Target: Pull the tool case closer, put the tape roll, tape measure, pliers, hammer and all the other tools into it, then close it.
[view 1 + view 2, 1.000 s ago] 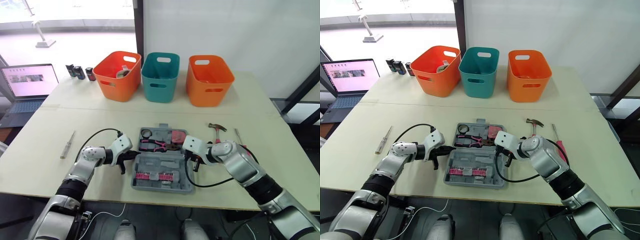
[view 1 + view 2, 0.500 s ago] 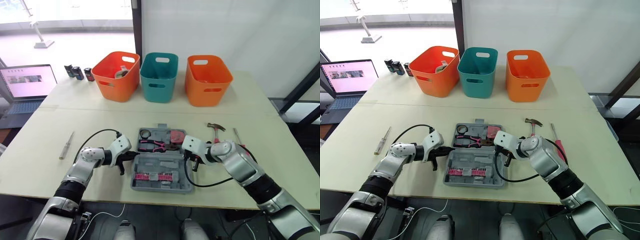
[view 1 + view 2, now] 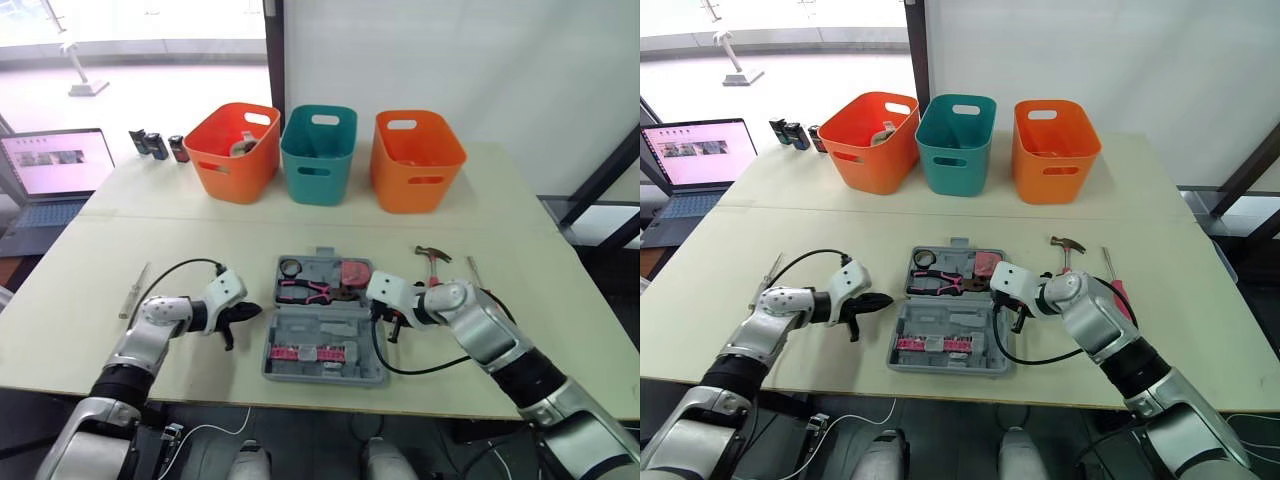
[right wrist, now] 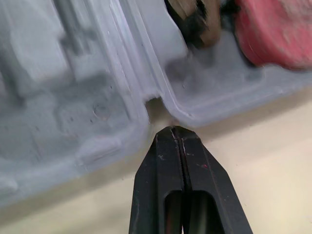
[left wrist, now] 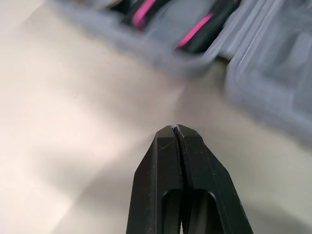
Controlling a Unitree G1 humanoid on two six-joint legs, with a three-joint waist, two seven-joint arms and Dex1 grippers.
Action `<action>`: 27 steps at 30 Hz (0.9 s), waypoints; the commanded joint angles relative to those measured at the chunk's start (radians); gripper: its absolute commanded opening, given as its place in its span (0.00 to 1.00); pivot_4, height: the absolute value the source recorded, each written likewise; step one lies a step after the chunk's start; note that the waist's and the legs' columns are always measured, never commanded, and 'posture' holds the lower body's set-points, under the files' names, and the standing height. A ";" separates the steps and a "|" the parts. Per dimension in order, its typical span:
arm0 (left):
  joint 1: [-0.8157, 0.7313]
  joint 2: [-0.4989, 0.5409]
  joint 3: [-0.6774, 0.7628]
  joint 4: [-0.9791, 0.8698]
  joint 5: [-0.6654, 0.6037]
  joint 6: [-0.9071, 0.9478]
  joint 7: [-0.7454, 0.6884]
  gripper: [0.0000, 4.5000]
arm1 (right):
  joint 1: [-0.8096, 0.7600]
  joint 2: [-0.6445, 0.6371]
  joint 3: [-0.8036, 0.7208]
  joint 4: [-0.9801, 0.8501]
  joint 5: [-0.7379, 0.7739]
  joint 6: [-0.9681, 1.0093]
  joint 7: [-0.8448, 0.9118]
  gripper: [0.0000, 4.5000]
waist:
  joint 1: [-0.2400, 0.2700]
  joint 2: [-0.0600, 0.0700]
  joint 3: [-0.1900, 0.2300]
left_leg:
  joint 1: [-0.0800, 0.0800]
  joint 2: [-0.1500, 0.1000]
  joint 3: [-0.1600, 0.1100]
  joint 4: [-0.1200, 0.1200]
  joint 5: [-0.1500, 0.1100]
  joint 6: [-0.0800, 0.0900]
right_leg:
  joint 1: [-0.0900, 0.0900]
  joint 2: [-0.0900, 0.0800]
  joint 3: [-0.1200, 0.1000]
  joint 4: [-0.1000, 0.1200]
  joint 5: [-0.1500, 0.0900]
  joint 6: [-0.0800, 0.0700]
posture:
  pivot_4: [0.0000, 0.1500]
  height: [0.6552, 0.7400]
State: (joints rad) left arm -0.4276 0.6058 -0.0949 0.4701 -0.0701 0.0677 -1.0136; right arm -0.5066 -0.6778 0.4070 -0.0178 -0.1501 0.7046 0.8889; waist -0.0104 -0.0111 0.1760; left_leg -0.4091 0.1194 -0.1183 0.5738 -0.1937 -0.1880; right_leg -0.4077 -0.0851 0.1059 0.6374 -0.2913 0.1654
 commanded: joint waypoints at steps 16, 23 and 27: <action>0.372 0.480 0.656 0.202 -0.262 -0.027 -0.124 0.90 | 0.669 -0.234 -1.205 0.054 0.464 -0.330 0.245 0.96 | -0.008 -0.001 0.003 | 0.003 0.000 0.001 -0.011 0.001 -0.002 | -0.001 -0.001 0.000 -0.007 -0.002 -0.003 | 1.00 1.00; 0.408 0.479 0.682 0.351 -0.255 -0.124 -0.093 0.99 | 0.724 -0.243 -1.221 0.216 0.477 -0.459 0.246 1.00 | -0.028 -0.003 0.003 | 0.003 0.000 0.002 -0.013 0.002 -0.002 | -0.002 -0.001 0.000 -0.006 -0.001 -0.005 | 1.00 1.00; 0.407 0.473 0.679 0.364 -0.261 -0.138 -0.090 0.99 | 0.734 -0.231 -1.202 0.232 0.485 -0.492 0.226 1.00 | -0.036 -0.003 0.003 | 0.003 0.000 0.002 -0.013 0.002 -0.003 | -0.002 -0.001 0.000 -0.006 0.000 -0.006 | 1.00 1.00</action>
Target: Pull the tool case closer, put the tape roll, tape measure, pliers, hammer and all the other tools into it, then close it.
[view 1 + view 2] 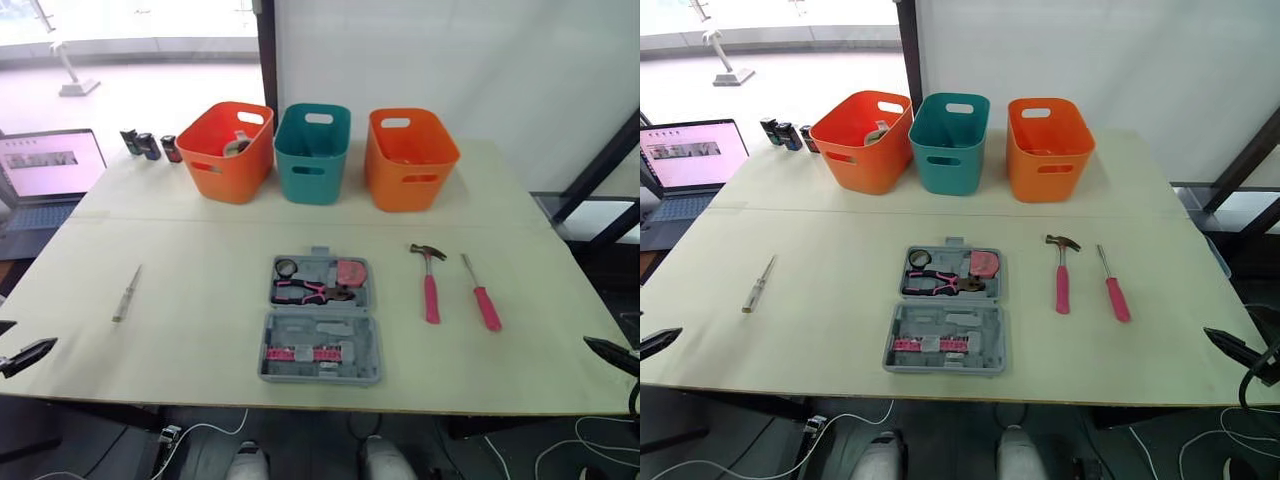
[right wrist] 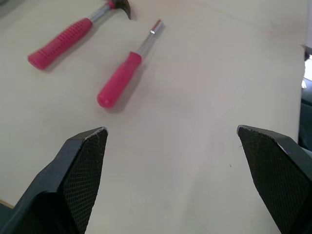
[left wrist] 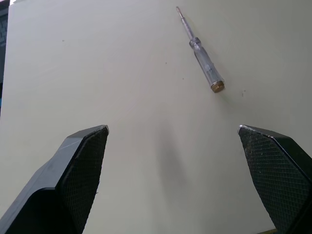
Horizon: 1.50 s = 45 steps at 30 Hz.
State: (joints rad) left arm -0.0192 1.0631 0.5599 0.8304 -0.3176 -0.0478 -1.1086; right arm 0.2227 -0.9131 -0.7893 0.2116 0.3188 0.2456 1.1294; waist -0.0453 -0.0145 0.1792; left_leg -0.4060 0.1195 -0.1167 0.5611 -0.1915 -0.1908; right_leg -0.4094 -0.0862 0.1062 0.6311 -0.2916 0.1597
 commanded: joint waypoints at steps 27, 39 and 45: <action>0.007 -0.261 0.088 -0.646 -0.178 0.646 0.572 0.99 | -0.336 0.112 0.461 -0.718 0.412 0.468 -0.297 1.00 | 0.010 -0.005 -0.002 | 0.000 0.000 -0.001 0.001 0.003 0.001 | 0.002 0.001 0.001 0.001 0.001 -0.001 | 1.00 1.00; -0.540 -0.166 -0.380 -0.175 0.059 0.840 0.538 0.99 | -0.658 0.170 0.859 -0.622 0.239 0.347 -0.184 1.00 | 0.027 -0.005 -0.002 | -0.001 0.000 -0.002 0.000 0.003 0.001 | 0.001 0.002 0.000 0.001 0.003 0.002 | 1.00 1.00; -0.749 -0.220 -0.510 0.164 0.196 0.697 0.487 0.99 | -0.652 0.176 0.859 -0.615 0.223 0.341 -0.180 1.00 | 0.028 -0.005 -0.002 | -0.001 0.000 -0.002 -0.001 0.004 0.000 | 0.000 0.003 -0.002 0.004 0.002 0.005 | 1.00 1.00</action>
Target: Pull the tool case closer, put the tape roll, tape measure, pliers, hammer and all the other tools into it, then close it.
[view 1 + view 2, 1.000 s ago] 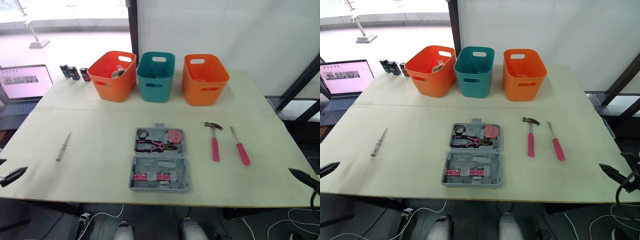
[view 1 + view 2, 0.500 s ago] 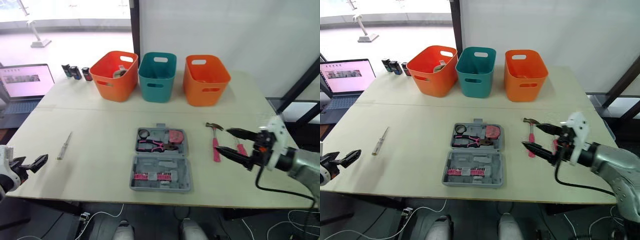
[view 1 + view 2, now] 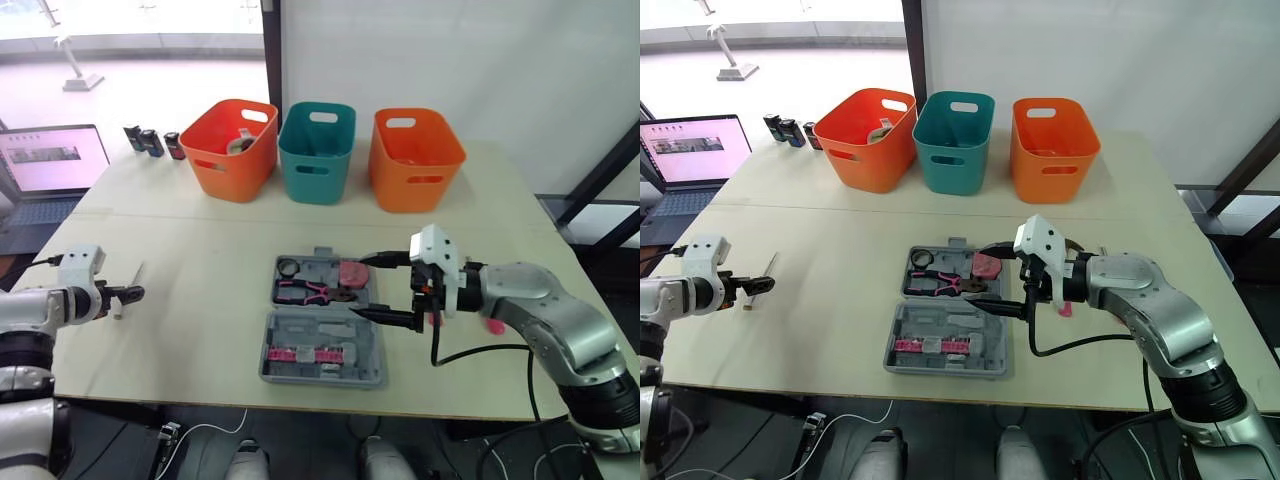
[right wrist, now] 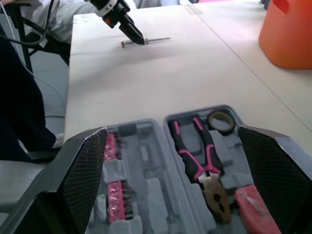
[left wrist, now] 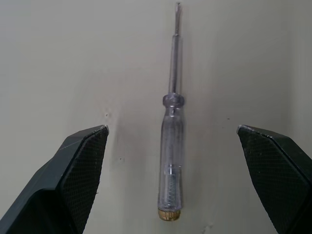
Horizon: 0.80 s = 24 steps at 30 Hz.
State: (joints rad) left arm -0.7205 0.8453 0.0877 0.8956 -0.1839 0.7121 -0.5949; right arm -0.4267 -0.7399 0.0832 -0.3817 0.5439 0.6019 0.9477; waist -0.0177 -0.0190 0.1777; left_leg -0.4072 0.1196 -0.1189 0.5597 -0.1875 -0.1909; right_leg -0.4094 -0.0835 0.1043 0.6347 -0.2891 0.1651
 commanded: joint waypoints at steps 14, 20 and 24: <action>-0.157 -0.050 -0.021 0.338 0.127 -0.229 -0.047 0.58 | 0.032 -0.002 -0.041 -0.062 0.002 0.017 -0.039 1.00 | 0.003 0.000 0.000 | 0.001 0.000 0.000 0.001 0.002 0.001 | 0.002 0.000 0.000 0.004 0.000 0.000 | 1.00 1.00; -0.167 -0.070 -0.015 0.352 0.139 -0.265 -0.047 0.01 | 0.044 -0.007 -0.043 -0.063 -0.006 0.018 -0.047 1.00 | 0.006 0.000 0.000 | 0.001 0.000 0.000 0.001 0.003 0.001 | 0.002 0.000 0.000 0.004 0.000 0.000 | 1.00 1.00; -0.171 -0.072 -0.005 0.357 0.143 -0.293 -0.042 0.01 | 0.053 -0.006 -0.044 -0.068 -0.008 0.021 -0.053 1.00 | 0.006 0.001 0.000 | 0.001 0.000 0.000 0.001 0.003 0.001 | 0.002 0.000 0.000 0.006 0.000 0.001 | 1.00 1.00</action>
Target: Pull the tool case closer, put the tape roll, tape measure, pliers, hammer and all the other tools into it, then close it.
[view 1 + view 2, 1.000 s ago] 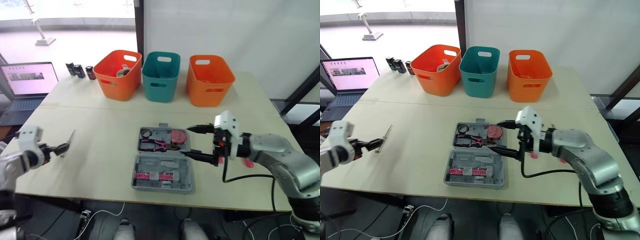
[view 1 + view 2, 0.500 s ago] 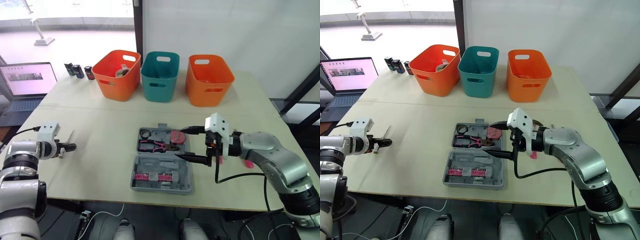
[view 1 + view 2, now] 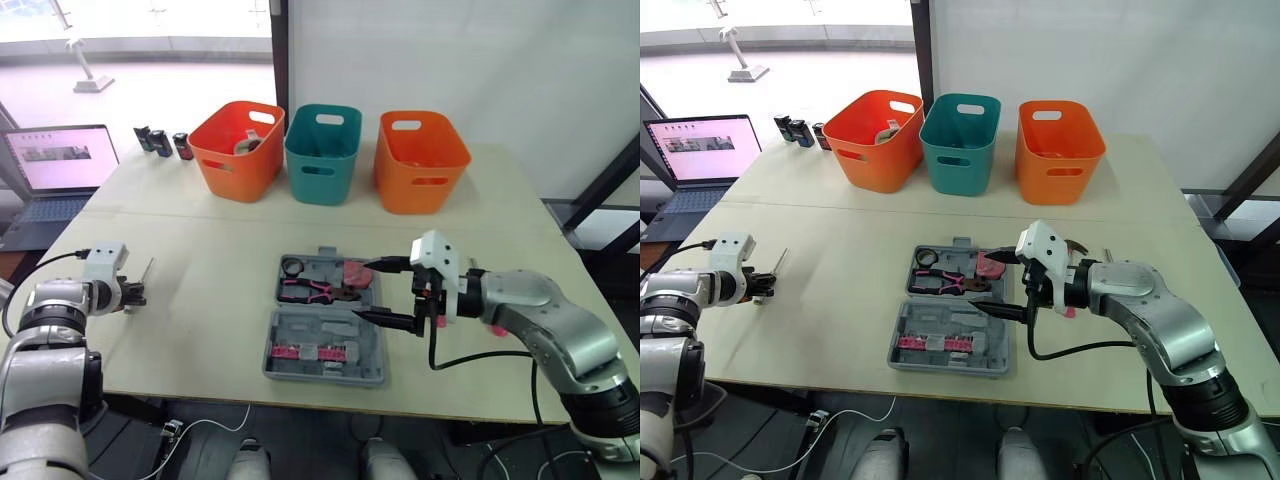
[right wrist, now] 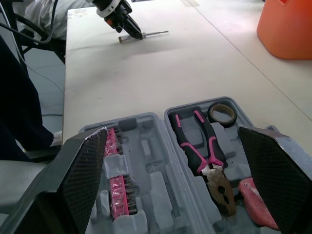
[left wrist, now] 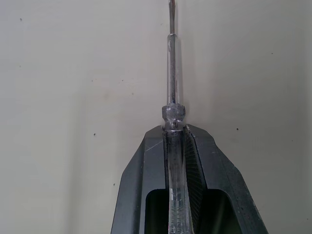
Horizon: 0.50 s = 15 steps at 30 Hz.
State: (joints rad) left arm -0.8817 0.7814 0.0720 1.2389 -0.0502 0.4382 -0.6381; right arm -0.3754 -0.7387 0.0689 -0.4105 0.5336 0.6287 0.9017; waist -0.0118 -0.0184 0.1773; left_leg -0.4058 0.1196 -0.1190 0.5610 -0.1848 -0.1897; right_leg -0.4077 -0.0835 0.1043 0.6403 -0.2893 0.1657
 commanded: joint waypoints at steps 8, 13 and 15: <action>-0.072 0.028 0.011 -0.068 0.002 -0.179 -0.205 0.01 | 0.028 -0.007 -0.043 -0.065 -0.004 0.006 -0.048 1.00 | 0.001 -0.001 0.001 | -0.001 0.000 0.000 0.000 0.000 0.000 | -0.001 0.000 0.000 0.001 0.000 0.000 | 1.00 1.00; -0.096 0.015 -0.022 -0.142 0.000 -0.259 -0.430 0.01 | 0.040 0.022 -0.032 -0.087 -0.013 0.011 -0.095 1.00 | -0.003 -0.001 0.000 | -0.001 0.000 -0.001 0.000 0.000 -0.001 | -0.001 0.000 0.000 0.001 0.000 0.000 | 1.00 1.00; -0.112 0.008 -0.047 -0.177 0.001 -0.235 -0.539 0.01 | 0.050 0.026 -0.029 -0.101 -0.014 0.014 -0.108 1.00 | -0.007 -0.001 0.001 | 0.000 0.000 -0.001 0.000 0.000 0.000 | -0.001 0.000 0.000 0.002 0.000 0.000 | 1.00 1.00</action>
State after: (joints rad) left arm -0.9693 0.7790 0.0384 1.0972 -0.0441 0.2021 -1.0974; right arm -0.3215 -0.7224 0.0570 -0.4703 0.5181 0.6483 0.8052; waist -0.0185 -0.0192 0.1778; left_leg -0.4063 0.1196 -0.1195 0.5610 -0.1845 -0.1902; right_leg -0.4087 -0.0835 0.1042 0.6422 -0.2898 0.1661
